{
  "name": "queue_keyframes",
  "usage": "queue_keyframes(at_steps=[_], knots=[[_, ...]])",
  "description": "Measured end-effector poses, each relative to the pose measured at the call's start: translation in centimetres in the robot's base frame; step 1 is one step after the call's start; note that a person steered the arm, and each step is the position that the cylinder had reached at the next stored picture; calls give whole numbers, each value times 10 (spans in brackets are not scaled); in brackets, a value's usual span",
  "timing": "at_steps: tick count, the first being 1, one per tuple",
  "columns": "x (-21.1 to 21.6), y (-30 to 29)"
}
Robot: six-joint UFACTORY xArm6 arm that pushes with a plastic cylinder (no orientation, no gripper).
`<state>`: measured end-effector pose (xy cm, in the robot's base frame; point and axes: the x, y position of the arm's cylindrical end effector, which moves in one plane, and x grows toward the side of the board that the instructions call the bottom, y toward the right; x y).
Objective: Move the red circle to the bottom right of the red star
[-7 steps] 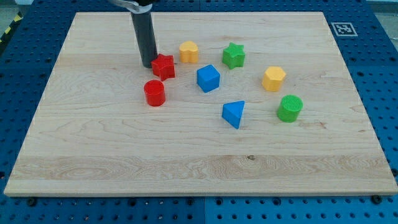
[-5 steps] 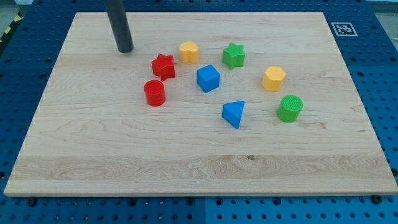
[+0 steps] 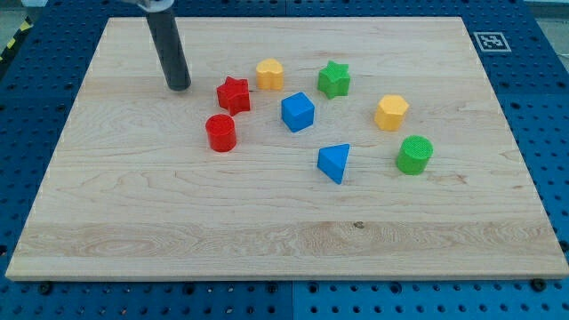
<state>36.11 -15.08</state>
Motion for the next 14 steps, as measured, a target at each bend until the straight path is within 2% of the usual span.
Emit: queue_keyframes(at_steps=[2,4,6,7,8,9,12,14], knots=[[69,41],[86,95],[99,29],[148,57],[162,117],[162,146],[162,133],[140,133]])
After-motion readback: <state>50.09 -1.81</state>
